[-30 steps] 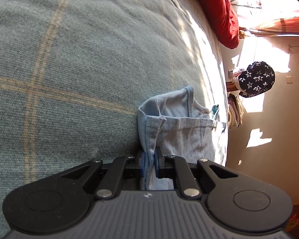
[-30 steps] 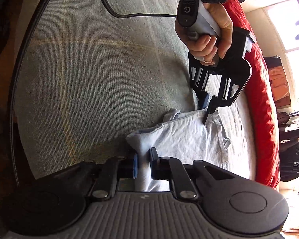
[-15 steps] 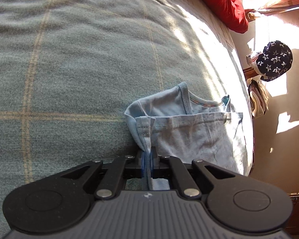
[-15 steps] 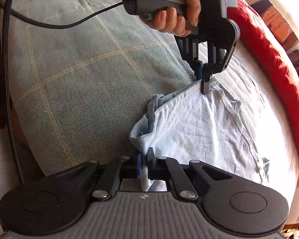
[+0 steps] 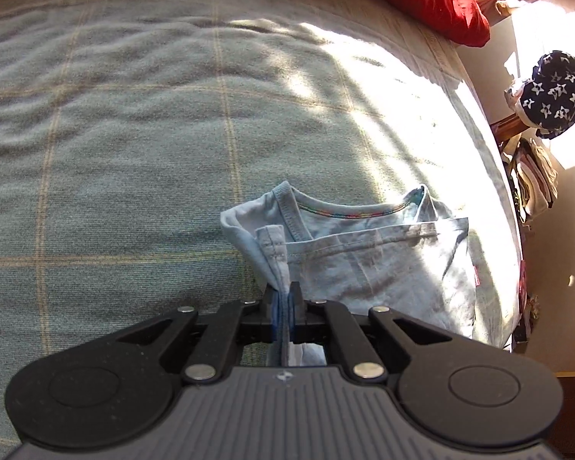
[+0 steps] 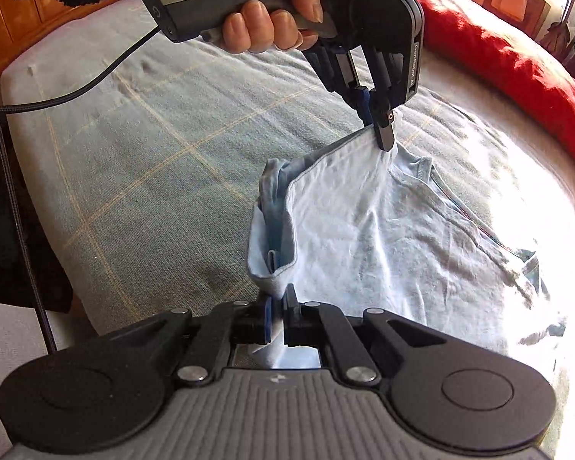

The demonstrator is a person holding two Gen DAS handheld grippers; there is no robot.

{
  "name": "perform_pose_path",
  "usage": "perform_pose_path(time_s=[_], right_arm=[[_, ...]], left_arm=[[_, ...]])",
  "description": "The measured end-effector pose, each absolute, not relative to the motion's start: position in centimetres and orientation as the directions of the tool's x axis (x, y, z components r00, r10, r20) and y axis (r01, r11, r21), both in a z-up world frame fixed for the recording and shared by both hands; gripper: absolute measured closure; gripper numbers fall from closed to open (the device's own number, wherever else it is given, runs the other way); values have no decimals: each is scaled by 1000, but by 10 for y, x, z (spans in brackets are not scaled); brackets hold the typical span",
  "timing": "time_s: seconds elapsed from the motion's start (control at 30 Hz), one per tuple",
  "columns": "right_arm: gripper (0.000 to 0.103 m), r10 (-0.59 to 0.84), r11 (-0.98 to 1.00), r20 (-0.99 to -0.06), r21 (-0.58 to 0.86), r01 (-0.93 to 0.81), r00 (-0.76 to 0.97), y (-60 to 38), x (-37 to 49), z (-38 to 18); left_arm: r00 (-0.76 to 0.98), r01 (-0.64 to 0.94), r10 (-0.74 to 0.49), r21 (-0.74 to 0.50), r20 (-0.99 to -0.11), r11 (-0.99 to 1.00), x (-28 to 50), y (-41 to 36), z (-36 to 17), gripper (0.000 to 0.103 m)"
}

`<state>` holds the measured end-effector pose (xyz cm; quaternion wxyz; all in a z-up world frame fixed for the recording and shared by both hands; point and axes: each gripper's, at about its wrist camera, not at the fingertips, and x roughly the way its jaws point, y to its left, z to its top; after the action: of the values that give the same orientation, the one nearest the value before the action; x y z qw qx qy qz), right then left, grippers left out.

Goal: Fold clothes
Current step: 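Lift the shirt edge with both grippers and fold it over the shirt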

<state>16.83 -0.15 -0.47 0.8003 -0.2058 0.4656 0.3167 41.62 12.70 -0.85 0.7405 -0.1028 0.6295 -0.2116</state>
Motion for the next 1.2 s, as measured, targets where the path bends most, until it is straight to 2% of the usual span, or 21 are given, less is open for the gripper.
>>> perform_pose_path(time_s=[0.17, 0.43, 0.63, 1.2], right_arm=[[98, 377, 737, -850, 36, -675, 367, -32, 177, 7], [98, 387, 805, -830, 92, -586, 402, -92, 174, 16], [97, 365, 861, -825, 124, -492, 431, -133, 169, 15], [97, 294, 941, -842, 171, -293, 453, -216, 156, -4]], left_arm=[[111, 219, -402, -372, -909, 902, 420, 83, 11, 100], [79, 291, -346, -310, -935, 905, 422, 7, 23, 100], [67, 352, -310, -268, -948, 897, 418, -48, 21, 100], [31, 455, -291, -246, -956, 856, 407, -163, -8, 100]])
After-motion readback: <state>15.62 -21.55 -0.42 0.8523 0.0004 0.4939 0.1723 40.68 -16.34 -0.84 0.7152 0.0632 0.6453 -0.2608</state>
